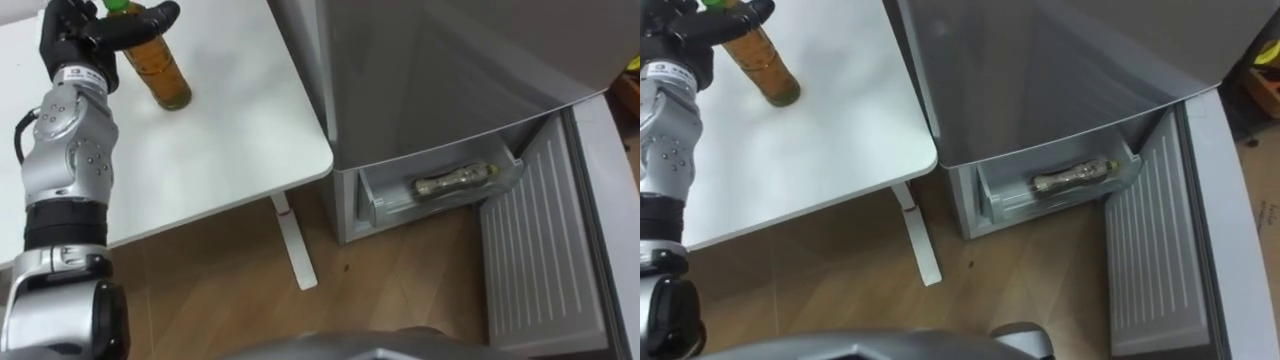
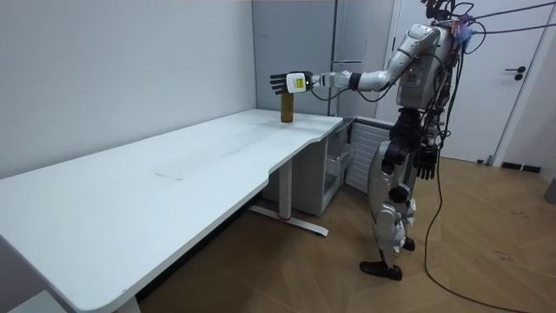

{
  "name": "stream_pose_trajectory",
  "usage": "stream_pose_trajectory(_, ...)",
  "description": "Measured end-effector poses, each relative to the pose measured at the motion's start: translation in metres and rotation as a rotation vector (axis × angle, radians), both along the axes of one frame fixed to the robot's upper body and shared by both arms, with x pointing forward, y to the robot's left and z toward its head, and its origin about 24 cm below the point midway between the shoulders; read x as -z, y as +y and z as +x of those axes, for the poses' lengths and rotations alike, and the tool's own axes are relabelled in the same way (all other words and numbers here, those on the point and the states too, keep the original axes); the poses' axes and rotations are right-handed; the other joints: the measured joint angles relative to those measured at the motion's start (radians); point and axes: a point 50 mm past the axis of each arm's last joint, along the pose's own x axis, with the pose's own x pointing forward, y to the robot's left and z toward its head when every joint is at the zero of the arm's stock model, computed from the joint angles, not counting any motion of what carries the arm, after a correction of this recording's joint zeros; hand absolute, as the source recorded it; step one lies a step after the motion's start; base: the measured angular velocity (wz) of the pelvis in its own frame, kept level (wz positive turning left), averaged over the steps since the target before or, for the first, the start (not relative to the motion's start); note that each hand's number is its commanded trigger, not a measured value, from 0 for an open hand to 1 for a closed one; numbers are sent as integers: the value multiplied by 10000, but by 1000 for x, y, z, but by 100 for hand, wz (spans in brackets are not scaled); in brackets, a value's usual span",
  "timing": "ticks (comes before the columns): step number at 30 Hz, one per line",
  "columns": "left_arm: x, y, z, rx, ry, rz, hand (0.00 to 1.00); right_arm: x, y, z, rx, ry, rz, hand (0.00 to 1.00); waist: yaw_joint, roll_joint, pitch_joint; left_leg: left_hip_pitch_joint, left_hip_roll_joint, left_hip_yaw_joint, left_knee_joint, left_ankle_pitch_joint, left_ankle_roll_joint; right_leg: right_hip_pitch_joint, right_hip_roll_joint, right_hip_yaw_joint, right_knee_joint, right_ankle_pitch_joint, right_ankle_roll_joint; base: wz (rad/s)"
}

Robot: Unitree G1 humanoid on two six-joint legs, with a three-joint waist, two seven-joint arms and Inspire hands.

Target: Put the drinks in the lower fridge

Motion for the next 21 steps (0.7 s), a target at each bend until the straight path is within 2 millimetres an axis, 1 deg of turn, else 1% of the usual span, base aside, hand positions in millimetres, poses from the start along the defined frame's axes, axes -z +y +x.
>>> stream_pose_trajectory(4, 10, 5, -2, -126, 553, -88, 0, -1, -2, 2, 64, -18, -13, 0, 11, 35, 4, 59, 11, 129, -119, 2, -3, 3, 29, 162, 86, 0, 0, -11)
stream_pose_trajectory(7, 17, 10, -5, -185, 1076, -227, 0, 0, -1, 3, 87, -21, 58, 0, -65, 39, 1, 53, 7, 157, -105, 6, -5, -44, 29, 193, 95, 0, 0, -3)
stream_pose_trajectory(11, 18, 13, -6, -199, 1332, -190, 0, -1, -2, 4, 176, 0, 29, 0, -36, 38, -5, 48, 7, 255, -138, 5, -5, -118, 41, 316, 103, 0, 0, -7)
stream_pose_trajectory(17, 20, 18, -7, -228, 1676, -152, 0, -1, -3, 10, 121, -226, 76, 0, -79, 50, -15, 38, 7, 266, -140, 5, -6, -171, 47, 360, 106, 0, 0, -1)
stream_pose_trajectory(21, 20, 20, -7, -229, 1821, -109, 0, -1, -4, 9, 289, -224, 47, 0, -70, 58, -23, 43, 7, 278, -139, 5, -6, -174, 49, 405, 107, 0, 0, 0)
